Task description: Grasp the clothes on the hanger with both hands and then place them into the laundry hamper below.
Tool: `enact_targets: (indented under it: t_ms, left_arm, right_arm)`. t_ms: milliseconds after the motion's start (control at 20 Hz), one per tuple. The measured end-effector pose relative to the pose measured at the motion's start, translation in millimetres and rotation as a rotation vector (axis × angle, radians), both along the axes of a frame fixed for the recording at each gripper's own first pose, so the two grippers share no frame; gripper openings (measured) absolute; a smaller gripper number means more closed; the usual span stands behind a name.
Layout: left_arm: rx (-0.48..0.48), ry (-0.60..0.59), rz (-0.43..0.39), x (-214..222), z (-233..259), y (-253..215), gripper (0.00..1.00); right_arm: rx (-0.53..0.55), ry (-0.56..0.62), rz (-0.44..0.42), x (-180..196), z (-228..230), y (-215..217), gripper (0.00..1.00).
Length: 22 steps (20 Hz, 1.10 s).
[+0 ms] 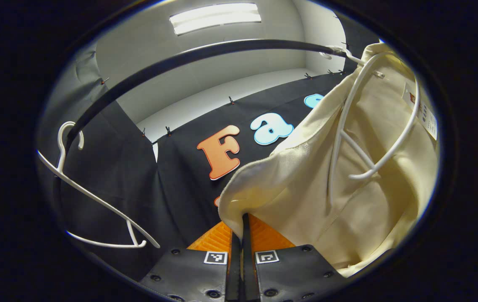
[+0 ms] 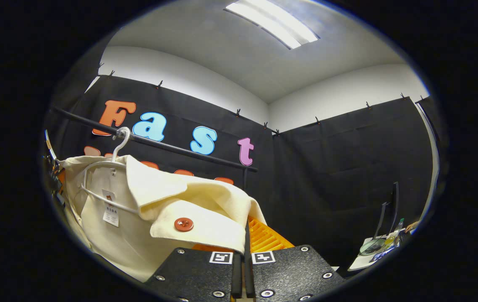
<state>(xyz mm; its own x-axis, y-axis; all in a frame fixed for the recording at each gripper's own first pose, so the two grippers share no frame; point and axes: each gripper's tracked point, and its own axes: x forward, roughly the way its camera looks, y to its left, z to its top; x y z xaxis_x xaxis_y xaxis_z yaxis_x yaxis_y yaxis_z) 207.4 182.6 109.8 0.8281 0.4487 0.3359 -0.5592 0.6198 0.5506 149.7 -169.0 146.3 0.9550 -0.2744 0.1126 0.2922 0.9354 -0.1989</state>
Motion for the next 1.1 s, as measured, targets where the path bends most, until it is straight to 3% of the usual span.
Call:
enact_targets:
  t_ms: [250, 550, 650, 700, 950, 1000, 1100]
  left_arm:
    - [-0.022, 0.002, 0.012, 31.4, 11.6, 10.6, 0.10]
    - [-0.061, 0.011, 0.040, 44.0, 12.6, 29.1, 0.10]
    - [-0.083, 0.028, 0.036, 46.3, 1.1, 31.4, 0.05]
    - [-0.096, 0.039, 0.030, 48.1, -5.9, 31.8, 0.10]
    - [-0.146, 0.106, 0.022, 58.7, -47.1, 38.2, 0.10]
    - [-0.174, 0.116, 0.019, 55.8, -56.7, 40.9, 0.05]
    - [-0.217, 0.106, 0.003, 44.5, -67.7, 41.7, 0.10]
  right_arm:
    - [-0.039, 0.024, -0.028, 41.3, 25.1, -12.9, 0.02]
    - [0.046, 0.027, 0.050, 75.1, 23.7, -8.8, 0.02]
    - [0.055, 0.032, 0.083, 85.2, 10.9, -7.2, 0.02]
    - [0.077, 0.049, 0.088, 89.8, -2.3, -8.8, 0.02]
    - [0.121, 0.151, 0.064, 109.4, -63.4, -18.1, 0.02]
    - [0.131, 0.167, 0.068, 109.9, -75.5, -17.6, 0.02]
    - [0.152, 0.171, 0.082, 103.2, -91.5, -17.0, 0.02]
